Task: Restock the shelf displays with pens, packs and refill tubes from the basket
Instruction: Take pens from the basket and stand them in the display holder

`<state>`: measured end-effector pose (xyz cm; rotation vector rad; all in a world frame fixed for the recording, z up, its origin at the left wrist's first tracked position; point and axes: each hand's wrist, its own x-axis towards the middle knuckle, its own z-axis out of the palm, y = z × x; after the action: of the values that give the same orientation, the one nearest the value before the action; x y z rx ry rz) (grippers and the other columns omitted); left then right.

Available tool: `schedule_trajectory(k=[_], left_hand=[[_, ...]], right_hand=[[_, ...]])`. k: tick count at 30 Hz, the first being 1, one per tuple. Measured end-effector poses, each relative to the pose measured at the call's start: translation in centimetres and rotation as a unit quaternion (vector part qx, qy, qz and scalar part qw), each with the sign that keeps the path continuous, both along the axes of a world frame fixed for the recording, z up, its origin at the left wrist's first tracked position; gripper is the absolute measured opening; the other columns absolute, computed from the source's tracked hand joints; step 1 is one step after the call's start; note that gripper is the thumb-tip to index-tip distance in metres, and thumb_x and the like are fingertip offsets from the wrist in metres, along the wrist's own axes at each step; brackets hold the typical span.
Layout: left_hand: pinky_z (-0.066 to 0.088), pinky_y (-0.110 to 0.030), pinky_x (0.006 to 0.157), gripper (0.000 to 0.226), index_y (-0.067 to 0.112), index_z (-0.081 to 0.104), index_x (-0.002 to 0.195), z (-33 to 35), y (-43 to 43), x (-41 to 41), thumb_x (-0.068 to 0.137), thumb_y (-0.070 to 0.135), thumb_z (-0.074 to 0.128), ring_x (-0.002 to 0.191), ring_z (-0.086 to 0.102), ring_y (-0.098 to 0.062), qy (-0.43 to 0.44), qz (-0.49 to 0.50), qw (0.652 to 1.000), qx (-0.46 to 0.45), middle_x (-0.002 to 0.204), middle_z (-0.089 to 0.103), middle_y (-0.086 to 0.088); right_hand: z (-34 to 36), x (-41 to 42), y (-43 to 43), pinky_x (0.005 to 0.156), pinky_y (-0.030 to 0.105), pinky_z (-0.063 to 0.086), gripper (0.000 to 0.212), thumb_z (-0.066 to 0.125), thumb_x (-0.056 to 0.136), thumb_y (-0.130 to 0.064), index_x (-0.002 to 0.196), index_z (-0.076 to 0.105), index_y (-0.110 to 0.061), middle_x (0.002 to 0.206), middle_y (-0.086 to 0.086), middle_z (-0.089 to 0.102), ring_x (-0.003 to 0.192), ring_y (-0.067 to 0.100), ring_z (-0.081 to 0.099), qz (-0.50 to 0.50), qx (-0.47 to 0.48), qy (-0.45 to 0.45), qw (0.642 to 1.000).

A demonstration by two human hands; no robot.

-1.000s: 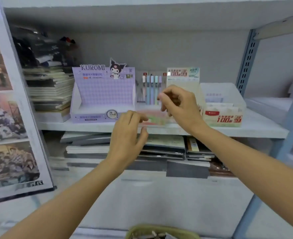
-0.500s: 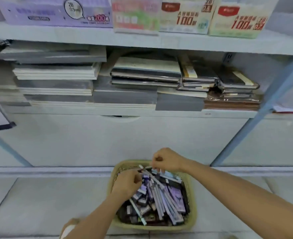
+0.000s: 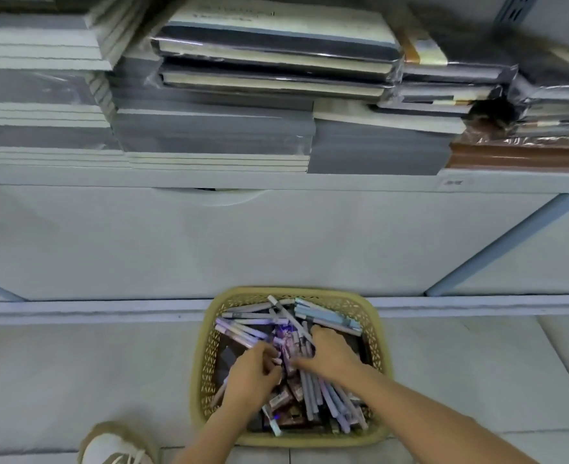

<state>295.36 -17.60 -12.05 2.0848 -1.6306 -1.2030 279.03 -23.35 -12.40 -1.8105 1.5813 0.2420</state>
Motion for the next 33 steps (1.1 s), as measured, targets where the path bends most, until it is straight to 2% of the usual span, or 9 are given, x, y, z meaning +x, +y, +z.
schedule_trajectory(k=[4,9,13,16,19,23,26,29,33], left_hand=[[0.043,-0.018,0.060,0.009,0.024,0.057,0.103,-0.2,-0.2,0.2,0.094,0.027,0.059,0.073,0.060,-0.005,0.014,0.002,1.000,-0.008,0.078,0.064,0.010],[0.047,-0.029,0.069,0.011,0.023,0.062,0.093,1.0,0.0,-0.5,0.097,0.030,0.054,0.072,0.058,-0.010,0.057,0.007,0.998,-0.034,0.078,0.063,0.006],[0.056,-0.030,0.068,0.014,0.016,0.063,0.105,3.1,0.0,-2.1,0.099,0.026,0.054,0.074,0.068,-0.010,0.345,0.060,0.926,0.137,0.091,0.069,-0.003],[0.054,-0.029,0.065,0.018,0.003,0.062,0.106,3.7,0.3,-3.0,0.099,0.017,0.054,0.070,0.067,-0.020,0.444,0.094,0.873,0.180,0.085,0.069,-0.009],[0.041,-0.024,0.050,0.021,0.006,0.062,0.098,3.6,0.8,-2.7,0.102,0.019,0.046,0.051,0.048,-0.012,0.426,0.071,0.883,0.184,0.064,0.053,0.000],[0.029,-0.020,0.043,0.014,0.009,0.046,0.092,4.2,1.4,-0.5,0.102,0.018,0.047,0.044,0.030,-0.009,0.402,0.049,0.901,0.159,0.055,0.038,0.008],[0.031,-0.021,0.043,0.020,0.006,0.048,0.088,5.5,1.2,1.5,0.097,0.021,0.056,0.045,0.032,-0.010,0.331,0.055,0.942,0.017,0.053,0.038,0.008],[0.036,-0.026,0.046,0.023,0.005,0.055,0.084,6.4,0.1,3.4,0.094,0.025,0.061,0.045,0.039,-0.012,0.269,0.160,0.944,-0.107,0.051,0.042,0.008],[0.034,-0.028,0.050,0.029,0.013,0.053,0.070,4.8,-1.8,4.9,0.089,0.030,0.068,0.046,0.041,-0.013,0.165,0.249,0.949,-0.102,0.049,0.043,0.007]], right_hand=[[0.1,-0.7,-0.8,0.054,0.028,0.034,0.029,0.056,0.093,-0.031,0.071,0.042,-0.018,0.068,-0.002,0.043,0.063,0.017,0.046,-0.009,0.048,-0.057,0.997],[1.9,-2.2,-0.3,0.053,0.017,0.040,0.021,0.048,0.101,-0.029,0.083,0.050,-0.019,0.069,-0.004,0.050,0.053,0.003,0.048,-0.098,0.131,-0.238,0.957],[3.8,-2.4,-0.1,0.053,0.022,0.046,0.021,0.051,0.099,-0.031,0.088,0.056,-0.015,0.065,-0.006,0.057,0.053,0.007,0.054,-0.145,0.155,-0.349,0.913],[4.5,-1.8,0.3,0.050,0.021,0.047,0.018,0.060,0.095,-0.033,0.084,0.060,-0.018,0.061,-0.007,0.063,0.053,0.009,0.059,-0.134,0.161,-0.374,0.903],[4.6,-1.7,0.6,0.048,0.019,0.038,0.036,0.065,0.086,-0.050,0.079,0.063,-0.015,0.063,0.000,0.058,0.051,0.009,0.050,-0.112,0.173,-0.335,0.919],[4.9,-1.9,-0.4,0.044,0.018,0.036,0.069,0.040,0.086,-0.074,0.082,0.069,-0.011,0.062,-0.001,0.060,0.047,0.010,0.049,-0.173,0.105,-0.271,0.941],[4.9,-1.1,-2.4,0.043,0.016,0.038,0.056,0.040,0.097,-0.056,0.084,0.069,-0.010,0.062,-0.002,0.060,0.045,0.006,0.050,-0.219,0.023,-0.269,0.938],[4.7,1.0,-3.8,0.057,0.026,0.044,0.039,0.051,0.097,-0.040,0.094,0.069,-0.005,0.073,0.004,0.064,0.058,0.012,0.056,-0.125,-0.043,-0.198,0.971],[3.3,3.8,-4.1,0.057,0.032,0.039,0.037,0.062,0.092,-0.038,0.073,0.064,-0.006,0.067,0.012,0.059,0.060,0.023,0.054,-0.047,-0.067,-0.097,0.992]])
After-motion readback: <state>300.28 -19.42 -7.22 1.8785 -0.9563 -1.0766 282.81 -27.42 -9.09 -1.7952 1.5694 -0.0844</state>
